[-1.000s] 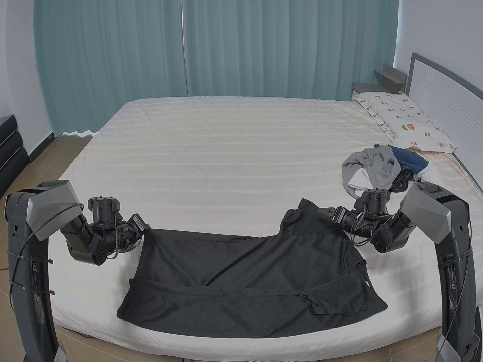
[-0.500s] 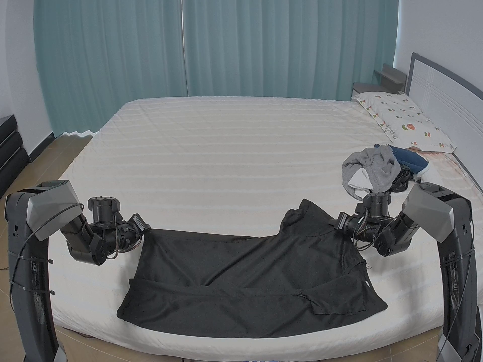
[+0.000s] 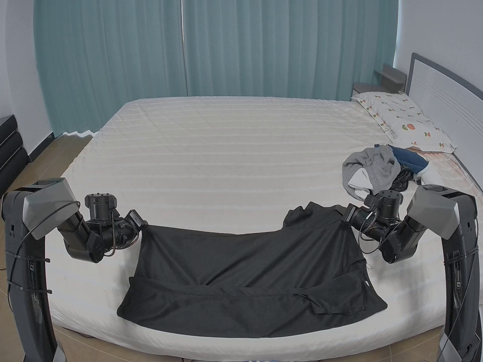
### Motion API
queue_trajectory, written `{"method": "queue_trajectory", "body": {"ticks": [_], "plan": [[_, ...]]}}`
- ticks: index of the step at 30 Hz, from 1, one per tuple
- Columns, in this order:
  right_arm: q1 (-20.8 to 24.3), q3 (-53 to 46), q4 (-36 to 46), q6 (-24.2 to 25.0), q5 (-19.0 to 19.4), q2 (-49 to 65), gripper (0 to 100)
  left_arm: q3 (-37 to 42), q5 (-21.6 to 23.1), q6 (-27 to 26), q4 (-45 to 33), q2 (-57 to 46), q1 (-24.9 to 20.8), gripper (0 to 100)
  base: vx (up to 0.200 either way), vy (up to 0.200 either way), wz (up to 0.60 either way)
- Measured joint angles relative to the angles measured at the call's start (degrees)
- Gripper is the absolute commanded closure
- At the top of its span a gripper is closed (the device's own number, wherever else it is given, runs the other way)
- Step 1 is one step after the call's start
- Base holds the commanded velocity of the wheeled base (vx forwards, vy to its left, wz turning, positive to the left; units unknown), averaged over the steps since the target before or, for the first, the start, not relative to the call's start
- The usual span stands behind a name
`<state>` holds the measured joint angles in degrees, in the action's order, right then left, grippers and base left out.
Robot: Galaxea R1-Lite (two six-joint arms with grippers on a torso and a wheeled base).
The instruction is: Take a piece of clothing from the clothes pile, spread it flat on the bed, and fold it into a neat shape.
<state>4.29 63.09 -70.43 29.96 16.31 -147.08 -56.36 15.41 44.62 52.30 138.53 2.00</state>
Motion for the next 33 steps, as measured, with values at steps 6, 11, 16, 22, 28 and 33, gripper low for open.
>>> {"method": "queue_trajectory", "body": {"ticks": [6, 11, 16, 22, 28, 33], "plan": [[-0.05, -0.46, -2.99, 0.22, -0.17, -1.65, 100, 0.66, 0.02, 1.44, 4.63, -1.10, 0.67, 100, 0.000, 0.000, 0.00], [-1.07, -0.44, -4.86, 0.60, -0.24, -2.06, 100, 2.32, 0.07, 1.55, 9.34, -1.22, 0.84, 100, 0.000, 0.000, 0.00], [-1.55, -1.13, -6.44, 1.69, -0.22, -1.93, 100, 3.44, 0.16, 1.61, 9.89, -1.32, 1.22, 100, 0.000, 0.000, 0.00], [-2.12, -3.69, -8.09, 1.97, 0.40, -0.99, 100, 3.85, 0.22, 1.48, 9.94, -1.35, 1.68, 100, 0.000, 0.000, 0.00], [-2.40, -6.80, -8.78, 1.97, 2.35, 0.68, 100, 4.84, 0.84, 1.34, 10.00, -1.46, 1.74, 100, 0.000, 0.000, 0.00], [-2.69, -9.05, -8.89, 1.91, 4.43, 1.68, 100, 5.28, 1.06, 1.12, 10.00, -1.51, 1.79, 100, 0.000, 0.000, 0.00]]}}
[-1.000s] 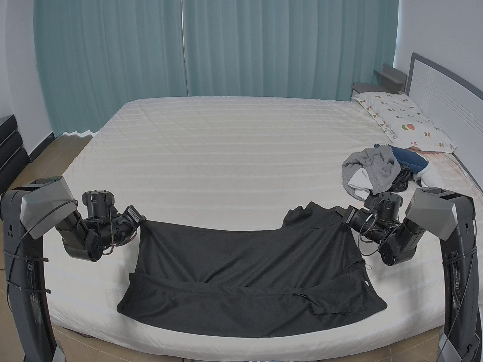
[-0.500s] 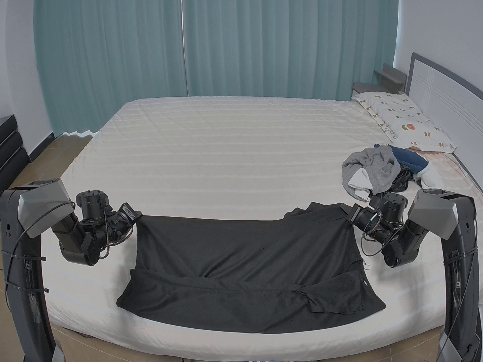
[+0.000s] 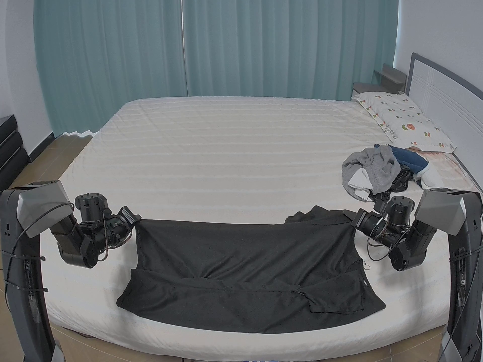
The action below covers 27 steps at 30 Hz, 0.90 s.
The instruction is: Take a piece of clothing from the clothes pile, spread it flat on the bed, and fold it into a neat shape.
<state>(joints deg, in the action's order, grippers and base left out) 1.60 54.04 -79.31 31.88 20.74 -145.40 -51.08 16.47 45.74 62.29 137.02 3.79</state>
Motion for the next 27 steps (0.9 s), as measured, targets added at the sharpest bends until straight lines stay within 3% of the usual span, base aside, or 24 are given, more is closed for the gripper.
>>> {"method": "queue_trajectory", "body": {"ticks": [8, 14, 19, 27], "plan": [[-2.08, -3.68, 0.02, -0.24, 7.34, 1.79, 100, 1.16, 1.73, -2.04, 0.84, -0.15, 0.41, 100, 0.000, 0.000, 0.00], [-3.68, -6.67, -0.09, -1.06, 11.39, 3.52, 100, 5.46, 8.73, -4.61, 9.89, -0.17, 1.50, 100, 0.000, 0.000, 0.00], [-4.21, -9.78, -0.12, -5.30, 12.84, 4.57, 100, 10.26, 13.41, -10.48, 12.89, -0.09, 2.66, 100, 0.000, 0.000, 0.00], [-4.43, -15.48, 0.07, -12.91, 13.60, 6.97, 100, 14.20, 20.09, -13.86, 13.78, -0.48, 5.30, 100, 0.000, 0.000, 0.00]]}}
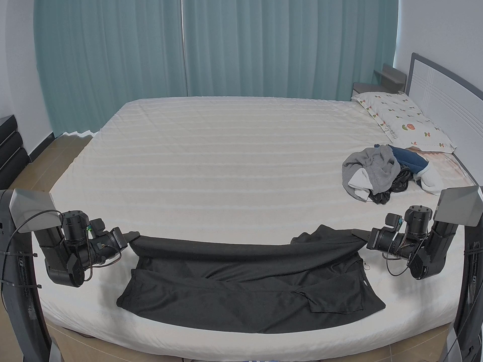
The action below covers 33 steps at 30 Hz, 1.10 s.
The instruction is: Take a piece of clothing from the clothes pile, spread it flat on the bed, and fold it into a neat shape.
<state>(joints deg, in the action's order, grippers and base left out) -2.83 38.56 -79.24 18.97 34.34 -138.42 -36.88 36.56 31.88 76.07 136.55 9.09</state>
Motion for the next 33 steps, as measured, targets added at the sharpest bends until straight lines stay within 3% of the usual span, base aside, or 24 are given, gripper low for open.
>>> {"method": "queue_trajectory", "body": {"ticks": [6, 17, 27, 33], "plan": [[0.07, -3.89, 1.48, -9.18, 0.33, 1.21, 100, 1.88, 1.32, -5.89, -0.06, -0.17, 1.45, 100, 0.000, 0.000, 0.00], [0.20, -8.06, 8.51, -23.94, 0.33, 1.29, 100, 6.89, 1.49, -21.61, -0.30, 1.38, 1.76, 100, 0.000, 0.000, 0.00], [1.43, -10.29, 8.95, -25.54, 0.20, 0.88, 100, 14.06, 1.56, -29.39, -0.67, 1.93, 3.00, 100, 0.000, 0.000, 0.00], [1.79, -10.45, 9.01, -25.72, 0.11, 0.37, 100, 15.58, 1.48, -29.89, -0.39, 2.57, 2.36, 100, 0.000, 0.000, 0.00]]}}
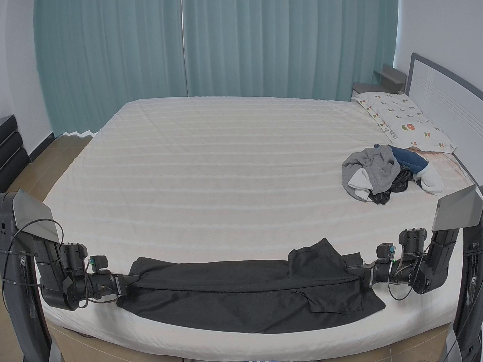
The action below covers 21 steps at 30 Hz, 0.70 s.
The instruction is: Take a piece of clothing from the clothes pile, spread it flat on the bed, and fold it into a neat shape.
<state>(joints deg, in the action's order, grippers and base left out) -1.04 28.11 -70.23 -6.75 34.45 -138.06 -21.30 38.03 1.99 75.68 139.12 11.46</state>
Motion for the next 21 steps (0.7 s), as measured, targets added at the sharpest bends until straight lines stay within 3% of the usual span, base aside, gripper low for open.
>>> {"method": "queue_trajectory", "body": {"ticks": [6, 7, 8, 17, 21], "plan": [[0.00, -0.44, 0.02, -0.38, -0.02, -0.12, 100, 0.51, -0.45, 0.00, 0.24, 0.49, -1.12, 100, 0.000, 0.000, 0.00], [0.00, -0.52, 0.02, -0.49, -0.02, -0.15, 0, 0.52, -0.45, 0.00, 0.24, 0.51, -1.12, 100, 0.000, 0.000, 0.00], [0.02, -0.63, 0.02, -0.55, 0.00, -0.17, 0, 0.60, -0.45, 0.00, 0.24, 0.55, -1.10, 0, 0.000, 0.000, 0.00], [-0.15, -0.78, -0.05, -0.55, -0.10, 0.07, 0, 1.21, 0.52, 0.30, 0.30, -0.09, -0.30, 0, 0.000, 0.000, 0.00], [-0.89, -0.55, -0.06, -0.28, -0.10, 1.10, 0, 1.38, 3.62, 0.74, 0.30, -1.11, 0.78, 0, 0.000, 0.000, 0.00]]}}
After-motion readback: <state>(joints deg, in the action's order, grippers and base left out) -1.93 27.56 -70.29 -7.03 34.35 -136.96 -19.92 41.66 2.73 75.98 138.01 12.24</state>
